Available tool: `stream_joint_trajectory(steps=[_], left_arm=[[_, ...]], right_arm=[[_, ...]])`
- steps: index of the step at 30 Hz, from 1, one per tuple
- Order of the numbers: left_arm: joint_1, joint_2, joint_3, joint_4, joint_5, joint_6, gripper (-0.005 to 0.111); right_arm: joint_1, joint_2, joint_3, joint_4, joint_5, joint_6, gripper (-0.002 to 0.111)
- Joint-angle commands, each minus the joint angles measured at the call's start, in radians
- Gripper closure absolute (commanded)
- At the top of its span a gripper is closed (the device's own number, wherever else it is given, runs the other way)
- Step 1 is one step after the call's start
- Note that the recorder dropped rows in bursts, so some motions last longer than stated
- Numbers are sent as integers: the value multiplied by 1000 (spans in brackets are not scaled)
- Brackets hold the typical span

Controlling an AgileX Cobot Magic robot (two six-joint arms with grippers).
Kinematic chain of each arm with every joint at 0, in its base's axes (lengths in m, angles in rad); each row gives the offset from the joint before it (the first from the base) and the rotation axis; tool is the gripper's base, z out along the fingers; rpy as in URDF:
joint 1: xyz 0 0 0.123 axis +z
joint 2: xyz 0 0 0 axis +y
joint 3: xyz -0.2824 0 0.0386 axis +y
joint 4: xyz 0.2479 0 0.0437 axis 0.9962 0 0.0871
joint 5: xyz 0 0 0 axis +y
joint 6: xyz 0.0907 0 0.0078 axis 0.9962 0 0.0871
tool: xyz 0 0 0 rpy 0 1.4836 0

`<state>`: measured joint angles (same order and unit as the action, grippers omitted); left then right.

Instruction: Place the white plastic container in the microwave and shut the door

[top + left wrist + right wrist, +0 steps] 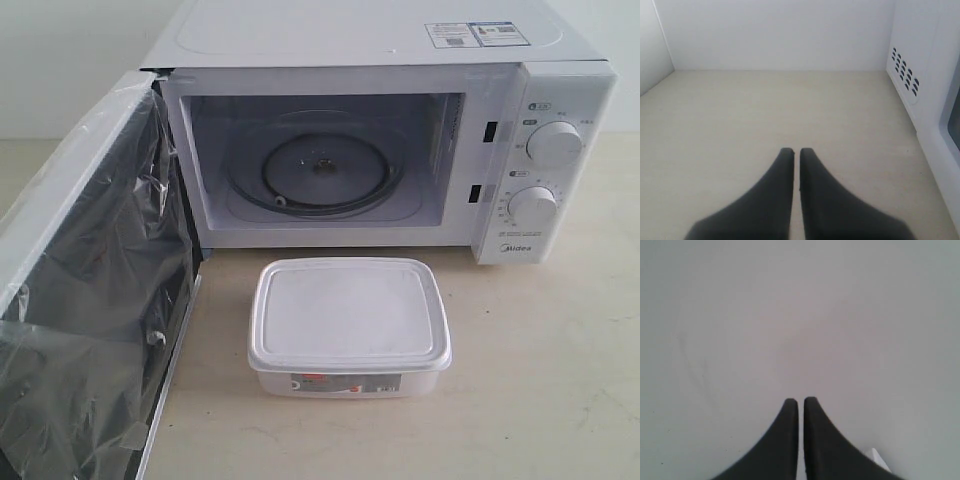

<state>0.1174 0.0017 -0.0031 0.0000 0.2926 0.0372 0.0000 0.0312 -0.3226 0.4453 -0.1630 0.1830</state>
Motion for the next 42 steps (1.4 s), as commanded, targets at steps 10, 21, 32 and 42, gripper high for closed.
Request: stream_joint_trajectory(steps=[10, 21, 32, 42], left_arm=[[1, -2, 3, -9, -4, -7, 102], [1, -2, 3, -9, -4, -7, 102], [1, -2, 3, -9, -4, -7, 102], [1, -2, 3, -9, -4, -7, 102]], right_arm=[[-1, 258, -146, -645, -266, 623, 108], [-1, 520, -148, -1109, -459, 995, 108], [-1, 609, -22, -1457, -534, 1295, 108], [-1, 609, 146, -1589, -607, 1355, 108]])
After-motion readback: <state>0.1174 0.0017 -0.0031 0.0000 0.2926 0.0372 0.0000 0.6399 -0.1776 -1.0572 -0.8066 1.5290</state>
